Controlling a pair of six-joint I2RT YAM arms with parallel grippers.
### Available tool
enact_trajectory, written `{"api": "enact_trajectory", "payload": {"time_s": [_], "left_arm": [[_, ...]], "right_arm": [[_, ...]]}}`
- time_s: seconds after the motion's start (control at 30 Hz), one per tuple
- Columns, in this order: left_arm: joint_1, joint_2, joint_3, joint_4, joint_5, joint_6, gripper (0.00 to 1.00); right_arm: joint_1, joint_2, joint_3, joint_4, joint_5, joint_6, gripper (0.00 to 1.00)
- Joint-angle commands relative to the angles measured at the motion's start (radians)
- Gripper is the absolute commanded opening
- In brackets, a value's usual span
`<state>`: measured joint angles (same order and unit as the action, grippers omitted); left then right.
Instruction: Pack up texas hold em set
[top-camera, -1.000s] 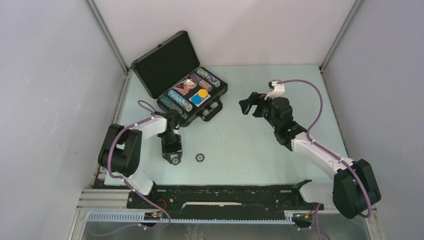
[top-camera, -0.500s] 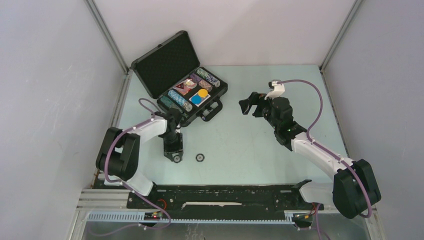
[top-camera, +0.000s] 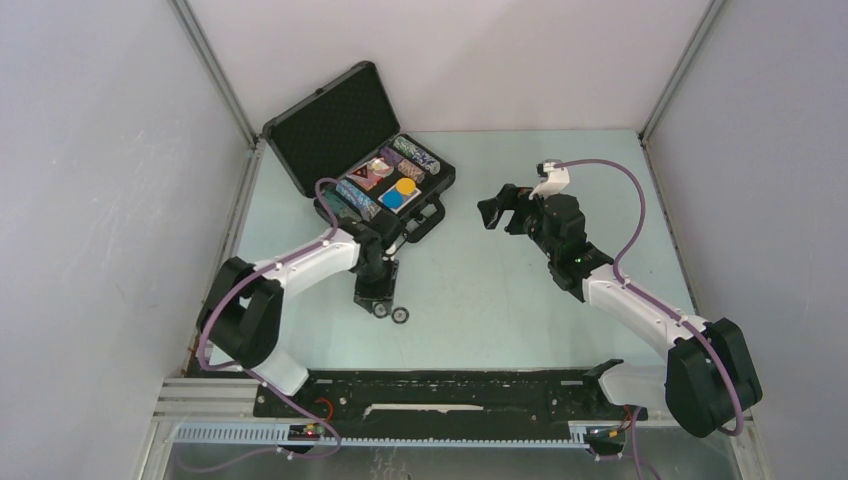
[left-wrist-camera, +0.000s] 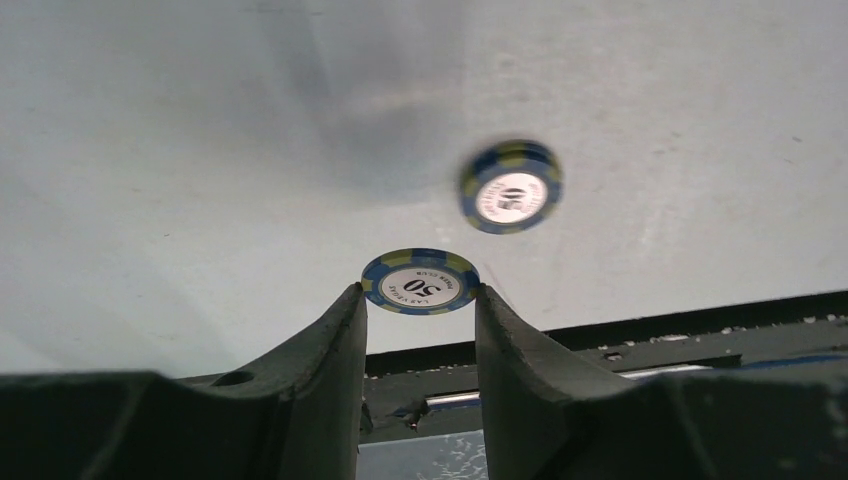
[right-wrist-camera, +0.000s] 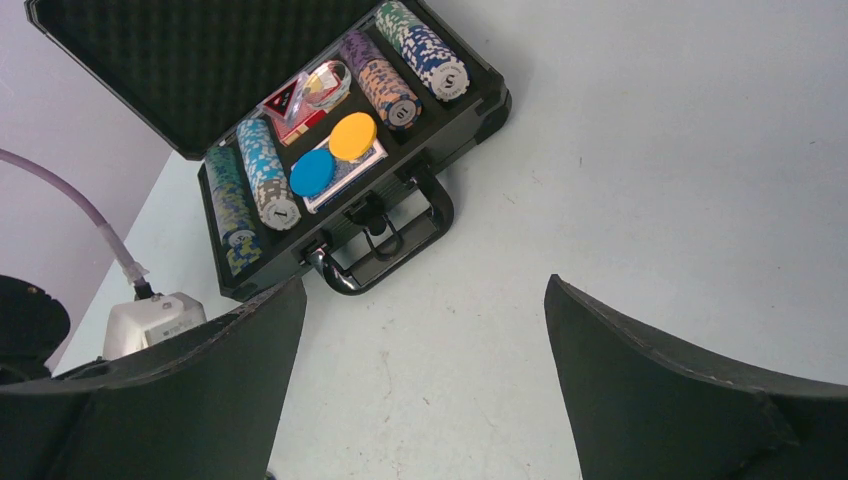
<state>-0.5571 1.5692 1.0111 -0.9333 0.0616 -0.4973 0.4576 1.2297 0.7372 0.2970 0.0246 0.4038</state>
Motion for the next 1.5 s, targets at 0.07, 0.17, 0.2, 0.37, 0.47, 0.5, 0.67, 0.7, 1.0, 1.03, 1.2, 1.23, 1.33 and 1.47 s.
{"api": "enact_trajectory", "payload": {"time_s": [0.07, 0.17, 0.2, 0.37, 0.47, 0.5, 0.67, 0.7, 1.0, 1.03, 1.2, 1.23, 1.33, 1.47], "left_arm": [[-0.102, 0.060, 0.117, -0.022, -0.010, -0.014, 0.40], [-0.115, 0.089, 0.136, -0.018, 0.002, -0.011, 0.40], [-0.119, 0.097, 0.140, -0.015, 0.007, -0.011, 0.40], [-0.136, 0.141, 0.154, -0.001, 0.027, -0.016, 0.40], [-0.139, 0.164, 0.154, 0.018, 0.049, -0.023, 0.40], [-0.139, 0.169, 0.152, 0.028, 0.054, -0.027, 0.40], [-0.144, 0.186, 0.158, 0.042, 0.054, -0.030, 0.41], [-0.143, 0.188, 0.158, 0.041, 0.051, -0.028, 0.41], [-0.143, 0.201, 0.156, 0.040, 0.020, -0.014, 0.42], [-0.143, 0.202, 0.156, 0.040, 0.017, -0.014, 0.42], [-0.142, 0.201, 0.155, 0.043, 0.002, -0.015, 0.43], [-0.142, 0.201, 0.155, 0.043, -0.001, -0.014, 0.44], [-0.142, 0.203, 0.159, 0.043, -0.003, -0.015, 0.46], [-0.141, 0.203, 0.163, 0.048, 0.001, -0.017, 0.47]], "right_arm": [[-0.010, -0.024, -0.005, 0.037, 0.005, 0.011, 0.98], [-0.009, -0.024, -0.005, 0.036, 0.006, 0.011, 0.98], [-0.010, -0.024, -0.005, 0.036, 0.006, 0.011, 0.98], [-0.009, -0.026, -0.005, 0.036, 0.005, 0.012, 0.98], [-0.010, -0.024, -0.005, 0.037, 0.004, 0.011, 0.98], [-0.010, -0.024, -0.005, 0.037, 0.003, 0.011, 0.98], [-0.011, -0.023, -0.005, 0.038, 0.003, 0.012, 0.98], [-0.011, -0.022, -0.005, 0.039, 0.002, 0.013, 0.98], [-0.012, -0.019, -0.005, 0.042, -0.003, 0.014, 0.98], [-0.012, -0.019, -0.005, 0.043, -0.003, 0.014, 0.98], [-0.013, -0.018, -0.004, 0.042, -0.003, 0.014, 0.98], [-0.012, -0.018, -0.004, 0.042, -0.003, 0.014, 0.98], [-0.013, -0.018, -0.005, 0.043, -0.004, 0.014, 0.98], [-0.012, -0.019, -0.004, 0.042, -0.005, 0.014, 0.98]]}}
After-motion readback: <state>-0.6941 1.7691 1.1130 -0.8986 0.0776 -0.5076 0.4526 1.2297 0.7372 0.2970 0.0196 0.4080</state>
